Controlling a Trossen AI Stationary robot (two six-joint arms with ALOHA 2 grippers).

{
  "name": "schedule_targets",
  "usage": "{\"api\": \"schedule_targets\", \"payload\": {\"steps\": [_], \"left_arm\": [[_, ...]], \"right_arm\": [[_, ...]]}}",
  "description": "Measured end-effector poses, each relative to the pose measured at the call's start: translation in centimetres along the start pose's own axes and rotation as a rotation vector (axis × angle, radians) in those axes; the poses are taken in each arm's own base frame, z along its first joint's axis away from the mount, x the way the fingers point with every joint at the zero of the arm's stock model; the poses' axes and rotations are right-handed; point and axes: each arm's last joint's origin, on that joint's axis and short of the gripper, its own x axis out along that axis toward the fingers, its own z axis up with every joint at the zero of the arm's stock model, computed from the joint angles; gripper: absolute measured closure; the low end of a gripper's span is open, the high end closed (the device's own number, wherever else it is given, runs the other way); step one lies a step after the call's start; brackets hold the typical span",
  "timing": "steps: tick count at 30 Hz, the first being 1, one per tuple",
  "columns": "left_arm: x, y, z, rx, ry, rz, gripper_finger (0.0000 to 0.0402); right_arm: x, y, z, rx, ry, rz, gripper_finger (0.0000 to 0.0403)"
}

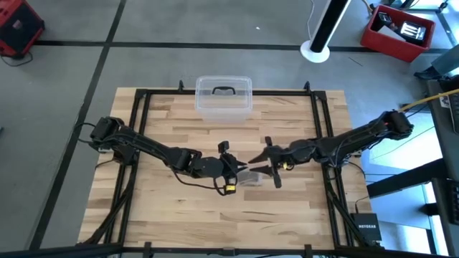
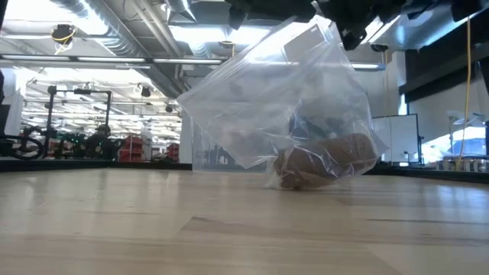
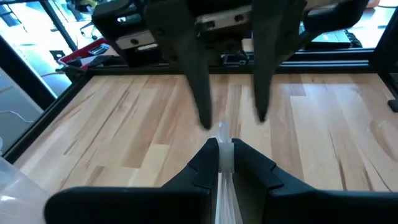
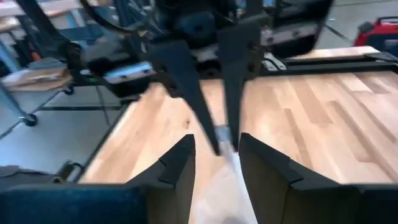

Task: Roll bandage
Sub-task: Close the transparent zip bag

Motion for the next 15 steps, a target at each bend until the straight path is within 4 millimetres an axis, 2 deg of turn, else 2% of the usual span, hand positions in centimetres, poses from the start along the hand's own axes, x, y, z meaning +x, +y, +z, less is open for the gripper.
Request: {"api": "schedule_targets", "payload": {"steps": [6,9,12,15], "left_arm": [[0.0,0.0,0.01,0.0,0.0,0.0,0.0371],[0.0,0.0,0.01,0.0,0.0,0.0,0.0371],[0.0,0.01,0.01,0.0,0.0,0.002,0.0371],[0.0,0.01,-0.03,-0.005,0.003,0.003,0.0371]], "right_arm": [[0.78,-0.05,-0.22,-0.028,-0.024,-0.017,0.0276],[1.08,-0.07,-0.33,-0.053,-0.031,-0.026,0.0289],[1.11,-0.12,-0.37,-0.082,-0.03,-0.049,0.032],[1.11,-0.15,-0.41,-0.112,-0.025,-0.057,0.0371]]}}
